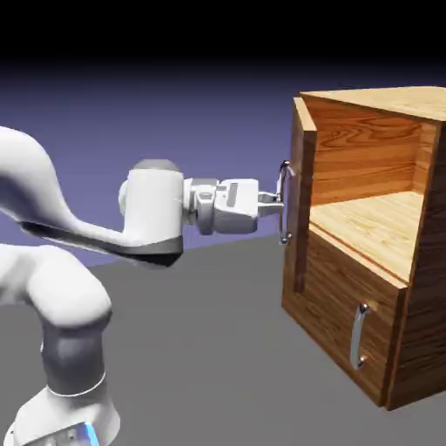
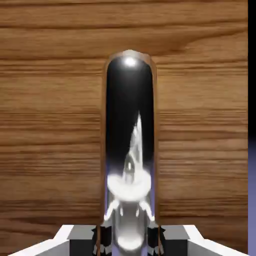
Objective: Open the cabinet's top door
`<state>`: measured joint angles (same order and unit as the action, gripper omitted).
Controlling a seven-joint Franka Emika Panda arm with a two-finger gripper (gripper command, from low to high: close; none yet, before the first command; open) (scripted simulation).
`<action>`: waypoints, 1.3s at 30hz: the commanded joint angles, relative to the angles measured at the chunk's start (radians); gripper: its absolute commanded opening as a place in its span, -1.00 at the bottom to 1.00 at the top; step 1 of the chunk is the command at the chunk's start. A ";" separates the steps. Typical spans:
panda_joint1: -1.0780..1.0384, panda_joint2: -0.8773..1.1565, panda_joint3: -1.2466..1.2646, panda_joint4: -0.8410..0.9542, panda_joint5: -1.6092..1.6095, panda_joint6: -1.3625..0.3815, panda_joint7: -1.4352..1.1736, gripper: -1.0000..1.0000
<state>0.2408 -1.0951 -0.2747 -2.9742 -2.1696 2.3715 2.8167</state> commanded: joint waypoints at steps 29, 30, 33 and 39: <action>0.077 0.184 0.978 0.183 1.193 -0.831 -0.083 -1.00; 0.057 0.215 1.014 0.217 1.221 -0.868 -0.073 -1.00; -0.019 0.307 1.122 0.324 1.296 -0.977 -0.041 -1.00; -0.211 0.470 1.338 0.537 1.394 -1.178 0.025 -1.00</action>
<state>0.0299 -0.6250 1.0628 -2.4369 -0.7768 1.1949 2.8410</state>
